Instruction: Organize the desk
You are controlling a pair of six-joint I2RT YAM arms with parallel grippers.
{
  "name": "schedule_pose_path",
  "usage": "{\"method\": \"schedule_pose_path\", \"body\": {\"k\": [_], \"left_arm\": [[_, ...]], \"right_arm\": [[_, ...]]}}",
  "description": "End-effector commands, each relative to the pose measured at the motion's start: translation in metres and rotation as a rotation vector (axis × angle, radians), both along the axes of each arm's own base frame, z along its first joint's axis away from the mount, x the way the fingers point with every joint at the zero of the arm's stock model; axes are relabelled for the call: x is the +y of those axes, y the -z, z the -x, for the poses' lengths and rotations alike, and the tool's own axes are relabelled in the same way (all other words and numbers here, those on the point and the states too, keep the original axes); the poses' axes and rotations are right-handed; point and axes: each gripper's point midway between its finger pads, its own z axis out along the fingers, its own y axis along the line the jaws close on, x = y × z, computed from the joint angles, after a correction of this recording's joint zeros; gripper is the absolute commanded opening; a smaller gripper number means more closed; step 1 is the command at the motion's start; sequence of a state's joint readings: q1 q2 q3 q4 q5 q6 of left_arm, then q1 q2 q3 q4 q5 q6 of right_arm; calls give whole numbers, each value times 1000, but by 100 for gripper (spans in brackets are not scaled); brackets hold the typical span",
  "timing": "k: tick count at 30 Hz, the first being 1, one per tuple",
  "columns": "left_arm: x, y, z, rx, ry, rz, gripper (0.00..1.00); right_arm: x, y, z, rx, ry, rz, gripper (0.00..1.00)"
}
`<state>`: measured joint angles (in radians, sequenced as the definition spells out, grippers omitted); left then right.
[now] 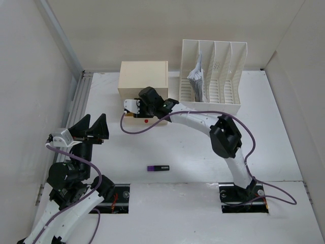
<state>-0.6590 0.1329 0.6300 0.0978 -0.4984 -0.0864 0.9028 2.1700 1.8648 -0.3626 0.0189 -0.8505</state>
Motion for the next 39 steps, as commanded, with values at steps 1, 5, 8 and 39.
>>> {"method": "schedule_pose_path", "body": {"k": [1,5,8,39], "left_arm": [[5,-8,4,-35,-10,17,63],[6,-8,4,-33,-19,20,63],[6,-8,4,-33,-19,20,63],[8,-9,6,-40,-19,26,63]], "right_arm": [[7,-54,1,-32,-1,-130,48],[6,-59,21,44,-40,-168,43],[11,-70,60,190,-138,-237,21],[-48,85,271,733,-173,21,61]]}}
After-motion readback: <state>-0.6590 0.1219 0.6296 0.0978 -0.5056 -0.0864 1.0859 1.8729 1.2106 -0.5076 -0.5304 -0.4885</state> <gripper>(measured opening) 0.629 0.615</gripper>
